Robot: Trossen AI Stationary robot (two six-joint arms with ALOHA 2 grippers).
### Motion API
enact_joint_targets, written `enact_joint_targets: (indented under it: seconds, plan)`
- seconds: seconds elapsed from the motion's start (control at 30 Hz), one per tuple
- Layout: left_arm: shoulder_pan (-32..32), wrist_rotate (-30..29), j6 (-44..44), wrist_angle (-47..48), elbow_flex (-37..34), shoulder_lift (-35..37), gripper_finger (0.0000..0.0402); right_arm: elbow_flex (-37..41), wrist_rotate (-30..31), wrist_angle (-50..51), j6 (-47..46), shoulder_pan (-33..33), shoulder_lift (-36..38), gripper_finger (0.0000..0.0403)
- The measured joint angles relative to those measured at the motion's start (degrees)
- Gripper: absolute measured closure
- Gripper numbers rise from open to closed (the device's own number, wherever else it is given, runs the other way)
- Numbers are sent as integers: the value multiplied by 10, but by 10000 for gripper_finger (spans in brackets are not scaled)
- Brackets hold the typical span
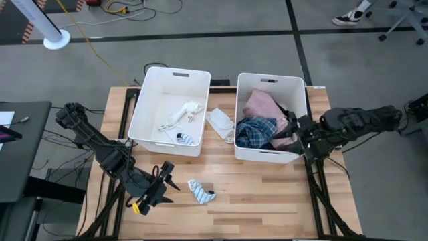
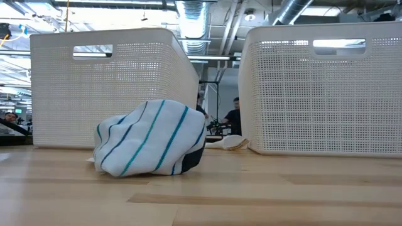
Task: Sort clothes
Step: Put the blue striped sock into the left white laundry bin
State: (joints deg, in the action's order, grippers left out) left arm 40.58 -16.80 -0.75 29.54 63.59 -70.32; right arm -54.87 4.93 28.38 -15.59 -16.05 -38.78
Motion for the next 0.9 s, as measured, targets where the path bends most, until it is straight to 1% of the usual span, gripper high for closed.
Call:
enact_joint_targets:
  seconds: [0.13,0.4,0.9]
  plan:
    - [0,0,4,1,0,0,196,0,0,-1,0,0,1,186]
    - [0,0,-16,-6,0,-1,196,0,0,-1,0,0,1,186]
    - [0,0,-11,0,0,-1,195,0,0,-1,1,0,0,186]
